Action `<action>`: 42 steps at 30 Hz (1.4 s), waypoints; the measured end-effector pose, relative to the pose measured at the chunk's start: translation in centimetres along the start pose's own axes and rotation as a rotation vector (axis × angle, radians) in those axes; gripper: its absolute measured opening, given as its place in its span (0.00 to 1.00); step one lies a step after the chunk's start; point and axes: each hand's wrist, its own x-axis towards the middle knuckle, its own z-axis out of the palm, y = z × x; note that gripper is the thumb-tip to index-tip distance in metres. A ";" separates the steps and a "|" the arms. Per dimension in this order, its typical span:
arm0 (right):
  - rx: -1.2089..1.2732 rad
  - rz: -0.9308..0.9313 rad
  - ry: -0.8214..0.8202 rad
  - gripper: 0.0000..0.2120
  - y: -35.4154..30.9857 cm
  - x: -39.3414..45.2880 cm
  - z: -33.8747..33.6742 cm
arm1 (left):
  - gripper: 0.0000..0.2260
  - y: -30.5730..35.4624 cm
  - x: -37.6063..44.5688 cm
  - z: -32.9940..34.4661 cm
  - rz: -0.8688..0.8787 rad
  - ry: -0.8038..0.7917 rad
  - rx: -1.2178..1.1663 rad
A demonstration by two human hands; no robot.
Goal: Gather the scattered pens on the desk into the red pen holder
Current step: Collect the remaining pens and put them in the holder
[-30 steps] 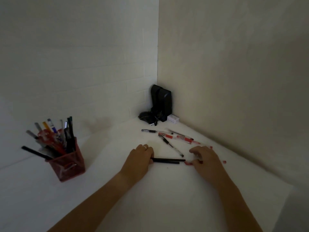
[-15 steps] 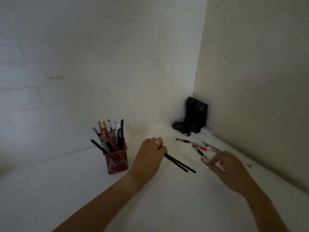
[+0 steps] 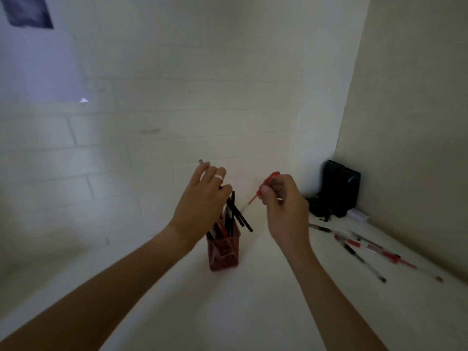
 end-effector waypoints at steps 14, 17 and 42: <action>-0.270 -0.041 -0.286 0.04 3.8 -3.1 6.0 | 0.06 -1.1 -0.9 2.2 0.061 -0.146 0.145; -0.241 -0.031 -0.305 0.10 3.7 -3.3 6.2 | 0.07 -1.2 -0.8 2.2 0.068 -0.146 0.157; -0.312 0.051 -0.372 0.06 3.6 -1.4 5.7 | 0.10 -0.1 1.1 -0.6 0.316 -0.116 0.288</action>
